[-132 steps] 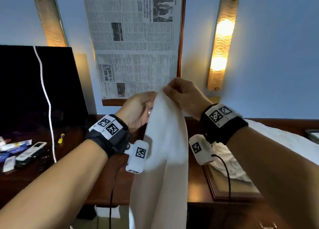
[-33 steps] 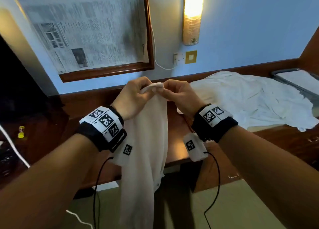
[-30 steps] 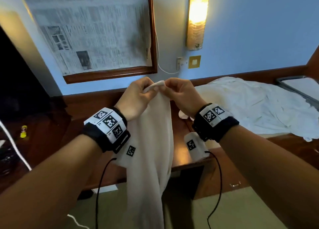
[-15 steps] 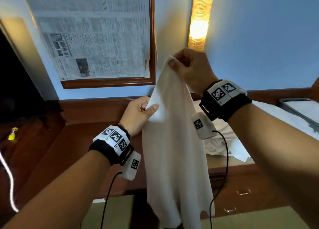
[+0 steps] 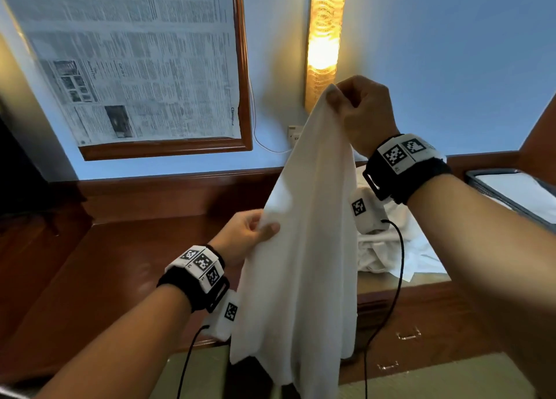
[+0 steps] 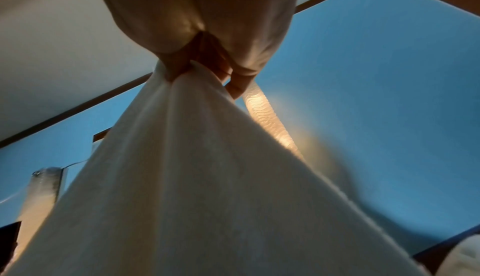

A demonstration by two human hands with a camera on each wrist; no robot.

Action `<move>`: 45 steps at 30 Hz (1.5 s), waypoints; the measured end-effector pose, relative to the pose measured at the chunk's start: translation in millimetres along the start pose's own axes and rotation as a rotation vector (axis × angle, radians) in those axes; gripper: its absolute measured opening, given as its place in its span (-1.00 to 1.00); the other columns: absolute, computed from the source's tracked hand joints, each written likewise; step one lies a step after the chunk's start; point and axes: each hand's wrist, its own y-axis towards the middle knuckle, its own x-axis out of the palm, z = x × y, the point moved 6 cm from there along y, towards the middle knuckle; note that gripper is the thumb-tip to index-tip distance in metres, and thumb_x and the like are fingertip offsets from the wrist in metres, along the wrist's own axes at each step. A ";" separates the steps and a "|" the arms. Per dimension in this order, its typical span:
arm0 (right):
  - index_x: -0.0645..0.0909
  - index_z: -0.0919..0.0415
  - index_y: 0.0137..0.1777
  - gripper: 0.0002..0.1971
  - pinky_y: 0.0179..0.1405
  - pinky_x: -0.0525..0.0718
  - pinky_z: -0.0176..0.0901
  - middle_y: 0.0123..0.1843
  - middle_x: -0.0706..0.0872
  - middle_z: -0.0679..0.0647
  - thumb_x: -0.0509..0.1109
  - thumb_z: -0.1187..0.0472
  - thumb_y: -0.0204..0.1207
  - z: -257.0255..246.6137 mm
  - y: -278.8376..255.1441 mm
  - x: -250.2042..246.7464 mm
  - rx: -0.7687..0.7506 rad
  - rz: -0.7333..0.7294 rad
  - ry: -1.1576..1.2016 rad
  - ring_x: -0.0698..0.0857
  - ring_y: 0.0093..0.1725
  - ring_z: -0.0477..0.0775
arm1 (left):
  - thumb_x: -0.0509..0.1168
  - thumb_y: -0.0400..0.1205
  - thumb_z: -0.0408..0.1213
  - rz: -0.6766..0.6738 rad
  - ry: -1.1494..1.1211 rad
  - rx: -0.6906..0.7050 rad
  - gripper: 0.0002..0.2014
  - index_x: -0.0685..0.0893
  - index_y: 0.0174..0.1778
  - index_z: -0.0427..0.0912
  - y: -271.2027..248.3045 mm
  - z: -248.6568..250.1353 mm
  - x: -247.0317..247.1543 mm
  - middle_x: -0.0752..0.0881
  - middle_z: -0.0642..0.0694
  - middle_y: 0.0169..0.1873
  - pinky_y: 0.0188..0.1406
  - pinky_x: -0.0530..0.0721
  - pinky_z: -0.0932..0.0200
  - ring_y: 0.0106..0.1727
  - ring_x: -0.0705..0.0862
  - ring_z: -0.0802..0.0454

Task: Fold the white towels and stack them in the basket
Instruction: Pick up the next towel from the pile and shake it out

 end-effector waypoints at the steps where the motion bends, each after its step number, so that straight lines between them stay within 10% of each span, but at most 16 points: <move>1: 0.73 0.26 -0.02 -0.73 -0.04 0.74 0.01 -0.11 0.77 0.16 0.40 0.03 0.64 4.5 1.4 -3.0 0.005 0.007 -0.009 0.73 -0.10 0.14 | 0.63 0.15 0.36 -0.014 0.020 -0.027 -0.11 0.75 0.12 -0.36 -1.9 -6.6 -2.5 0.86 -0.17 -0.07 -0.17 0.80 0.12 -0.11 0.83 -0.01; 6: 0.70 0.15 0.02 -0.82 -0.14 0.65 -0.25 -0.16 0.67 -0.06 0.35 0.06 0.68 26.0 -4.0 -6.1 0.062 -0.036 -0.055 0.62 -0.20 -0.14 | 0.49 0.40 0.16 0.263 0.224 0.071 -0.43 0.71 -0.21 -0.42 2.3 -3.4 -41.0 0.76 -0.39 -0.30 -0.22 0.64 -0.01 -0.28 0.68 -0.06; 9: 0.71 0.23 0.02 -0.81 -0.32 0.58 -0.38 -0.23 0.65 -0.08 0.39 0.10 0.66 24.8 -19.8 15.2 0.073 -0.191 -0.048 0.59 -0.29 -0.16 | 0.34 0.54 -0.02 0.406 0.375 0.145 -0.75 0.70 -0.35 -0.10 6.7 18.1 -49.2 0.66 -0.03 -0.42 -0.26 0.52 0.09 -0.34 0.58 0.02; 15: 0.72 0.22 0.00 -0.92 0.00 0.38 -0.52 0.19 0.63 -0.08 0.52 0.24 0.55 -5.6 -90.9 95.1 -0.099 -0.704 -0.128 0.49 -0.23 -0.59 | 0.36 0.60 -0.13 0.293 0.632 0.196 -0.83 0.69 -0.32 0.12 13.9 69.1 -45.0 0.68 0.19 -0.37 -0.13 0.53 0.17 -0.26 0.62 0.27; 18: 0.77 0.23 -0.07 -0.92 -0.10 0.37 -0.57 0.01 0.66 -0.19 0.53 0.23 0.53 -10.0 -120.7 123.6 -0.081 -0.822 -0.111 0.54 -0.22 -0.51 | 0.39 0.64 -0.27 0.216 0.761 0.221 -0.85 0.82 -0.12 0.06 2.8 85.9 -52.2 0.69 0.15 -0.23 -0.02 0.53 0.16 -0.13 0.66 0.20; 22: 0.75 0.12 -0.05 -0.94 0.06 0.53 -0.25 -0.04 0.71 -0.11 0.50 0.16 0.54 -27.9 -126.8 147.8 -0.116 -0.742 -0.165 0.63 -0.09 -0.19 | 0.43 0.64 -0.30 0.283 0.557 0.231 -0.92 0.83 -0.07 -0.20 -30.8 81.1 -81.3 0.76 -0.21 -0.25 -0.14 0.56 0.10 -0.24 0.65 0.07; 26: 0.73 0.25 -0.04 -0.91 0.07 0.61 0.01 -0.11 0.70 0.01 0.43 0.24 0.57 -57.8 -115.1 157.1 -0.146 -0.522 -0.161 0.64 -0.11 0.06 | 0.47 0.64 -0.27 0.340 0.382 0.146 -0.70 0.61 -0.30 -0.40 -79.5 48.2 -112.9 0.56 -0.07 -0.44 -0.39 0.44 0.28 -0.41 0.48 0.19; 31: 0.66 0.05 -0.08 -0.96 -0.21 0.49 -0.46 -0.29 0.62 -0.22 0.45 0.20 0.59 -81.7 -88.1 155.2 -0.029 -0.240 0.020 0.60 -0.34 -0.38 | 0.47 0.48 0.12 0.338 0.420 -0.075 -0.58 0.74 -0.15 -0.24 -140.0 -14.5 -161.1 0.80 -0.13 -0.26 -0.32 0.64 0.10 -0.28 0.70 0.05; 37: 0.64 0.09 -0.06 -0.95 -0.30 0.38 -0.62 -0.26 0.58 -0.23 0.42 0.14 0.61 -96.4 -79.6 161.4 0.072 -0.094 -0.001 0.57 -0.30 -0.37 | 0.42 0.66 -0.29 0.267 0.618 -0.340 -0.86 0.73 -0.20 -0.23 -196.0 -97.9 -184.4 0.77 -0.15 -0.24 -0.24 0.56 0.07 -0.22 0.65 -0.10; 40: 0.70 0.16 0.06 -0.84 -0.15 0.46 -0.36 -0.14 0.67 -0.07 0.38 0.09 0.65 -88.2 -93.0 165.6 0.126 -0.176 -0.108 0.61 -0.11 -0.06 | 0.43 0.64 -0.33 0.465 0.517 -0.250 -0.78 0.69 -0.34 -0.22 -225.2 -87.2 -215.0 0.65 -0.11 -0.40 -0.34 0.44 0.10 -0.35 0.53 -0.02; 45: 0.69 0.23 -0.01 -0.85 -0.12 0.47 -0.21 -0.13 0.67 0.09 0.39 0.15 0.60 -51.7 -139.9 160.7 0.328 -0.251 -0.219 0.61 -0.13 0.06 | 0.49 0.63 -0.23 1.019 0.386 -0.100 -0.82 0.82 0.07 -0.24 -276.6 -35.7 -303.3 0.77 -0.15 -0.15 -0.31 0.57 0.36 -0.14 0.65 0.05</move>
